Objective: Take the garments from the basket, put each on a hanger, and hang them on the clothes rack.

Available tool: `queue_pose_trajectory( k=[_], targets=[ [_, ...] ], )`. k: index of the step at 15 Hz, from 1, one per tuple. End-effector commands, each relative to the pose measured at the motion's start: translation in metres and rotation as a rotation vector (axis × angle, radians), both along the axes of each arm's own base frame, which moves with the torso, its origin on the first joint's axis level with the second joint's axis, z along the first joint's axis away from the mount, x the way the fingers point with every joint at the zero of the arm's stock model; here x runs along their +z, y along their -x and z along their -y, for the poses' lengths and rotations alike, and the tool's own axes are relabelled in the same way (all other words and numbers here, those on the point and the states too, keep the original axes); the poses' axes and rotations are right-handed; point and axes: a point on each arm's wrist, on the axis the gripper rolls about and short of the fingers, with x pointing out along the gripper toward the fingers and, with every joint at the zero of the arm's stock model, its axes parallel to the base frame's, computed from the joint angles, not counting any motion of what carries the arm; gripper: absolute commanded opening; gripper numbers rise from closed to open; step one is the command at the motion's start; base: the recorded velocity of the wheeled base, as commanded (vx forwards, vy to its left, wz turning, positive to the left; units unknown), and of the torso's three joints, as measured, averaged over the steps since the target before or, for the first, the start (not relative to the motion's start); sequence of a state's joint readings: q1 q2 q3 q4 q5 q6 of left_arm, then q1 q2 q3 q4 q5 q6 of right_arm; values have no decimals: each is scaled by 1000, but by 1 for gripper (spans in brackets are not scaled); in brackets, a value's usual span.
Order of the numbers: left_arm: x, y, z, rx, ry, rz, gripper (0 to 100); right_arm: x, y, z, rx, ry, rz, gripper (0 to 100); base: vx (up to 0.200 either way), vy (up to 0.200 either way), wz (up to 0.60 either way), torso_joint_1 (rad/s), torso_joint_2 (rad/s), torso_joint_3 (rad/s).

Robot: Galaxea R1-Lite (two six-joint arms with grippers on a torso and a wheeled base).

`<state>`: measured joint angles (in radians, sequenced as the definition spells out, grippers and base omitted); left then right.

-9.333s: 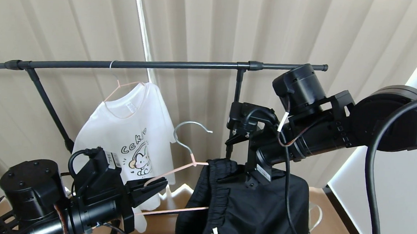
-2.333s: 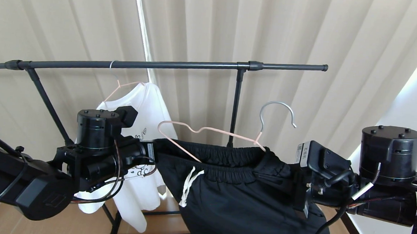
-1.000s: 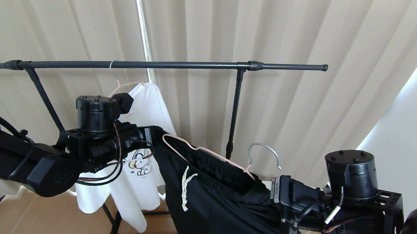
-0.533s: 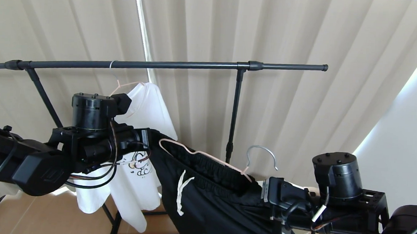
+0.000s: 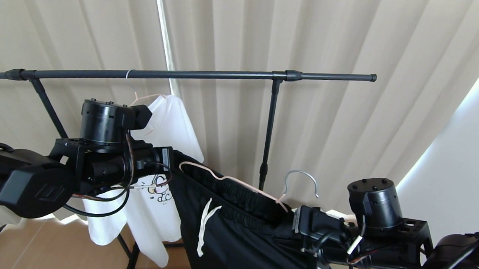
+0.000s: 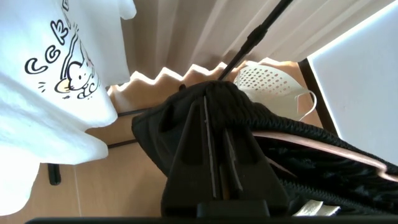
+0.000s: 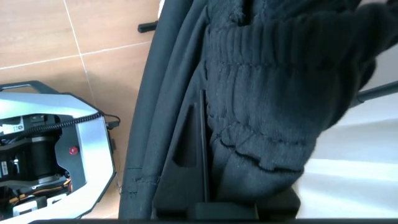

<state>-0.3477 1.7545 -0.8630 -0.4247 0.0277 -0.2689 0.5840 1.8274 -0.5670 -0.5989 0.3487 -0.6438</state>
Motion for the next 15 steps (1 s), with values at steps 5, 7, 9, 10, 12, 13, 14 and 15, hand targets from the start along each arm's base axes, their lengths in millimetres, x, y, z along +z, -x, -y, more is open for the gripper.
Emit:
queue_pose_trajectory(
  k=[5, 7, 9, 10, 12, 13, 14, 15],
  targets=[
    [14, 3, -7, 21, 3, -10, 0, -8, 0, -1, -1, 20, -22, 0, 0, 0, 0, 0, 0, 0],
    [18, 5, -7, 26, 11, -45, 0, -10, 0, -2, 1, 26, -29, 0, 0, 0, 0, 0, 0, 0],
    [22, 9, -6, 19, 19, -66, 0, -13, -2, -4, -20, 46, -22, 0, 0, 0, 0, 0, 0, 0],
    [20, 12, -1, 1, 12, -86, 0, -12, -5, -6, -40, 53, -11, 0, 0, 0, 0, 0, 0, 0],
    [17, 19, 9, -35, 1, -121, 0, -9, -10, -8, -63, 51, 11, 0, 0, 0, 0, 0, 0, 0],
    [16, 21, 14, -48, 2, -136, 0, -6, -10, -8, -66, 43, 15, 0, 0, 0, 0, 0, 0, 0],
    [15, 24, 17, -57, 2, -151, 0, -5, -11, -9, -72, 35, 13, 0, 0, 0, 0, 0, 0, 0],
    [15, 28, 24, -75, -2, -186, 0, -1, -13, -10, -90, 10, 8, 0, 0, 0, 0, 0, 0, 0]
  ],
)
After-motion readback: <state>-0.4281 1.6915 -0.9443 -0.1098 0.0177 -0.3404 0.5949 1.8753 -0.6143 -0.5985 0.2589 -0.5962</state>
